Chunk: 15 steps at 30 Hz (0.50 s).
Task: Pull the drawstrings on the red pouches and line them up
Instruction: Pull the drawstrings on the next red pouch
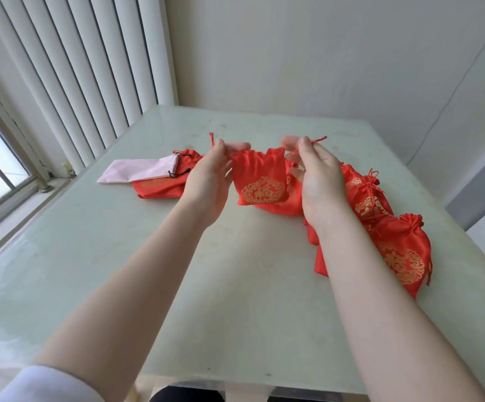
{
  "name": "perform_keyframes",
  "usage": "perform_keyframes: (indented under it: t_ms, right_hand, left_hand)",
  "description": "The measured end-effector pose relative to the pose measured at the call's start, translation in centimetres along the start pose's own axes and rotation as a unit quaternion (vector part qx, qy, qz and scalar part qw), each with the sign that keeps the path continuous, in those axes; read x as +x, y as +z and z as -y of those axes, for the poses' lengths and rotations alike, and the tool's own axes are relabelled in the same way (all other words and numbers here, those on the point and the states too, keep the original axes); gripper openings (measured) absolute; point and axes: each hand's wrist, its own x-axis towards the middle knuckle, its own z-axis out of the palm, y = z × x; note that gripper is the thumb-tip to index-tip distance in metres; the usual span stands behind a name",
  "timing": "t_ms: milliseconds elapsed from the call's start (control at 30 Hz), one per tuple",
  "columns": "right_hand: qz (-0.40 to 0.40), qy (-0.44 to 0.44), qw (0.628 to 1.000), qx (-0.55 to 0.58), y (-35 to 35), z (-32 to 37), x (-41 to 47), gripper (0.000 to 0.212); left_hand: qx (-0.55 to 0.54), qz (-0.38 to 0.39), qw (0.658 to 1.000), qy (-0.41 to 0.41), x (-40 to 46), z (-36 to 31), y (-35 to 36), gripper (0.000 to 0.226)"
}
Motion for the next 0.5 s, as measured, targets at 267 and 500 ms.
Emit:
perform_keyframes:
  t_ms: [267,500]
  right_hand:
    - [-0.06,0.297,0.902,0.307,-2.0,-5.3,-1.8,0.034]
    - [-0.057,0.309,0.888,0.337,-2.9,-5.7,-0.2,0.038]
  left_hand:
    - [-0.028,-0.013,0.988,-0.154,-2.4,4.1,-3.4,0.047]
    - [-0.001,-0.156,0.98,-0.123,0.1,4.4,-3.3,0.043]
